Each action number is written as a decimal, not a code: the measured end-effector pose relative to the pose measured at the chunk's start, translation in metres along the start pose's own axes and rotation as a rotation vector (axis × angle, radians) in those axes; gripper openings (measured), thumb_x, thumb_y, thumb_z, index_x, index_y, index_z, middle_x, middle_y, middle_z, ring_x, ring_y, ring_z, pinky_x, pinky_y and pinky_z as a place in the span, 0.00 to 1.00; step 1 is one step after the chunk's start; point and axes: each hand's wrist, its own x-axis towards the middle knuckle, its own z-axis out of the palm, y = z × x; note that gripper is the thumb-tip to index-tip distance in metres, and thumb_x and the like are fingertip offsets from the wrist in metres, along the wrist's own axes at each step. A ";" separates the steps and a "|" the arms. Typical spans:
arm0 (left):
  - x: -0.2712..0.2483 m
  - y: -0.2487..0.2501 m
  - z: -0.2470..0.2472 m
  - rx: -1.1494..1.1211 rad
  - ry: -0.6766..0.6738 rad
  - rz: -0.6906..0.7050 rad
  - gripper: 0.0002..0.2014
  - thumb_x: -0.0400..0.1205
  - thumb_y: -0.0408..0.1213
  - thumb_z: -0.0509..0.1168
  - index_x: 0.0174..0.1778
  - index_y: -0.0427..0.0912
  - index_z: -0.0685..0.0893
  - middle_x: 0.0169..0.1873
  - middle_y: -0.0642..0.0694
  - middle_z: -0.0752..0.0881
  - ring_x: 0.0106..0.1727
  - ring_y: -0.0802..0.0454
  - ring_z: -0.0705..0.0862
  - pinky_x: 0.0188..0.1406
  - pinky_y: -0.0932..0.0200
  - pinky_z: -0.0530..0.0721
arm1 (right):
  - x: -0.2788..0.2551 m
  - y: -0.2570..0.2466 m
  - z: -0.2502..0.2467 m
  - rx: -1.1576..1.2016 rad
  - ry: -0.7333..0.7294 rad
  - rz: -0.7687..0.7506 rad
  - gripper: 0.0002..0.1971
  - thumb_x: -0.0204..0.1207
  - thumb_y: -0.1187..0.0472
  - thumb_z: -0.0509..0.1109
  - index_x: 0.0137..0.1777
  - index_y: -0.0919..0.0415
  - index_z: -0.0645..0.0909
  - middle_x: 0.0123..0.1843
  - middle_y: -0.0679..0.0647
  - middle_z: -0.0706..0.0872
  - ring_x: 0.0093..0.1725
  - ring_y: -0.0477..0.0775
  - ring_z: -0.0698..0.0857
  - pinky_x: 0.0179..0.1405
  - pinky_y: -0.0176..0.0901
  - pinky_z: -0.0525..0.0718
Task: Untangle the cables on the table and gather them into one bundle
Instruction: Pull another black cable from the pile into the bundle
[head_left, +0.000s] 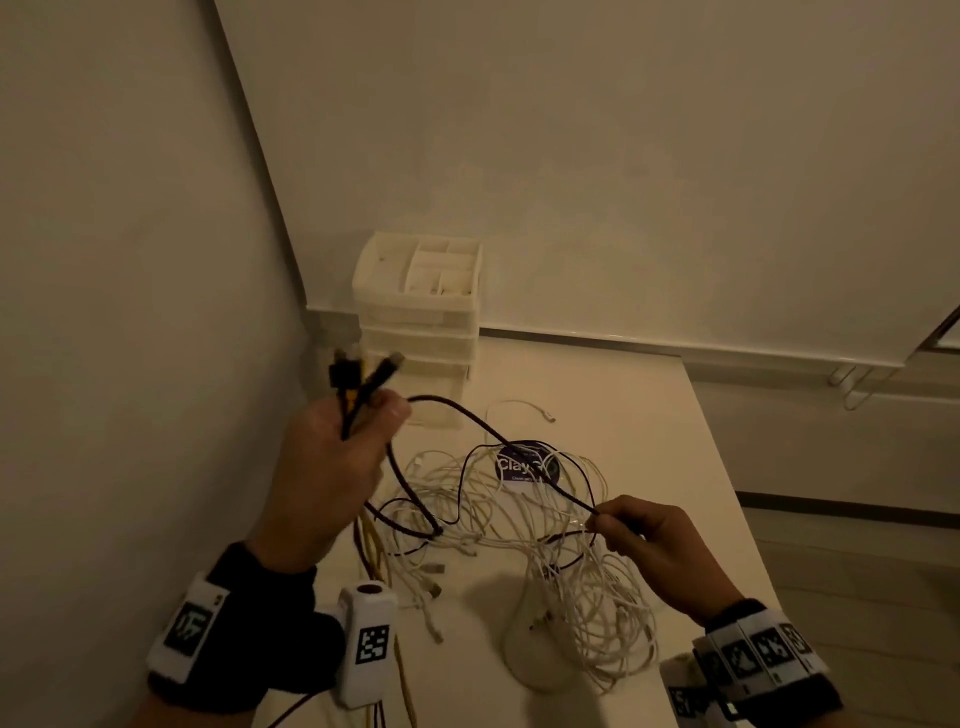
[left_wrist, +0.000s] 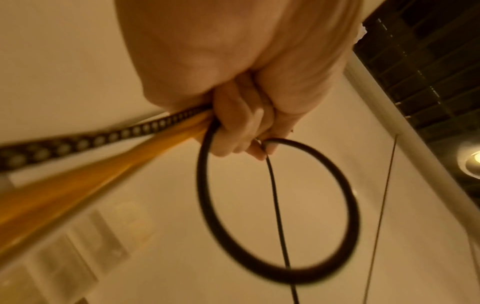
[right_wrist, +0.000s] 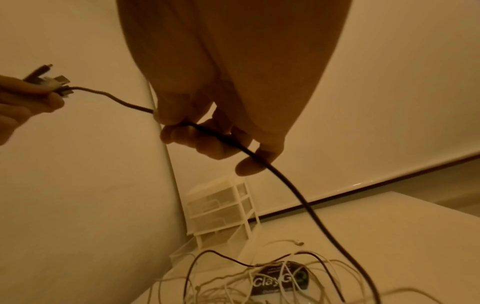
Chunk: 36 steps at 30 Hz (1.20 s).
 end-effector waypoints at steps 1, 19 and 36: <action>0.002 -0.001 -0.003 0.096 0.053 0.027 0.11 0.82 0.37 0.68 0.40 0.33 0.83 0.18 0.49 0.71 0.19 0.54 0.66 0.22 0.58 0.66 | 0.000 0.005 -0.001 -0.023 0.015 0.012 0.08 0.80 0.62 0.69 0.44 0.53 0.88 0.37 0.49 0.89 0.34 0.43 0.83 0.38 0.36 0.82; -0.036 -0.003 0.089 0.522 -0.443 0.338 0.10 0.85 0.47 0.65 0.59 0.50 0.84 0.31 0.51 0.85 0.27 0.55 0.78 0.28 0.59 0.76 | 0.008 -0.086 0.006 -0.062 -0.014 -0.154 0.10 0.82 0.57 0.66 0.43 0.54 0.88 0.28 0.53 0.84 0.27 0.52 0.80 0.31 0.48 0.80; -0.017 0.023 0.051 0.162 0.254 0.323 0.20 0.77 0.52 0.64 0.48 0.39 0.87 0.28 0.60 0.81 0.29 0.65 0.78 0.29 0.78 0.72 | 0.013 0.012 0.016 -0.162 0.005 -0.026 0.12 0.87 0.59 0.57 0.41 0.54 0.75 0.31 0.50 0.77 0.30 0.43 0.74 0.33 0.38 0.72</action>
